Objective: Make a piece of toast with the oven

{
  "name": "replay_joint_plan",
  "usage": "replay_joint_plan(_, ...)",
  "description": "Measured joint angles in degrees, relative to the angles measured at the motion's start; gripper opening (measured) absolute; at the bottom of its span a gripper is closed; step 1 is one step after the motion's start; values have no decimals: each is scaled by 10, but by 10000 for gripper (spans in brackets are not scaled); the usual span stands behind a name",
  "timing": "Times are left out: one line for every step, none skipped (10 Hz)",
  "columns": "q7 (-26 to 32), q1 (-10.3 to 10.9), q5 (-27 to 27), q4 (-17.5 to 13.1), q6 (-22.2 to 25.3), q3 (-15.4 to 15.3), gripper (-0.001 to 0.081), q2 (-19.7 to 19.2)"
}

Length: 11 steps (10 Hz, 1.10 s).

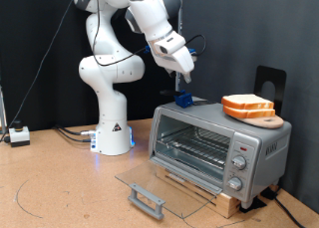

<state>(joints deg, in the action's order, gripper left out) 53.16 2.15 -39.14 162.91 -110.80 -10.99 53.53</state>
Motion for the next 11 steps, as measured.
replay_joint_plan(1, 0, -1, 3, -9, -10, 810, -11)
replay_joint_plan(5, 1, -4, 5, -12, -18, 810, -22)
replay_joint_plan(15, 2, -7, 5, -12, -23, 810, -31)
replay_joint_plan(21, 5, -9, 5, -8, -23, 810, -39)
replay_joint_plan(27, 8, -9, 6, -7, -24, 810, -43)
replay_joint_plan(29, 9, -9, 7, -7, -27, 810, -45)
replay_joint_plan(29, 9, -9, 9, -14, -34, 810, -47)
replay_joint_plan(29, 9, -9, 13, -25, -43, 810, -50)
replay_joint_plan(29, 9, -9, 15, -30, -49, 810, -56)
replay_joint_plan(29, 9, -12, 17, -34, -54, 810, -64)
replay_joint_plan(29, 9, -16, 18, -40, -57, 810, -72)
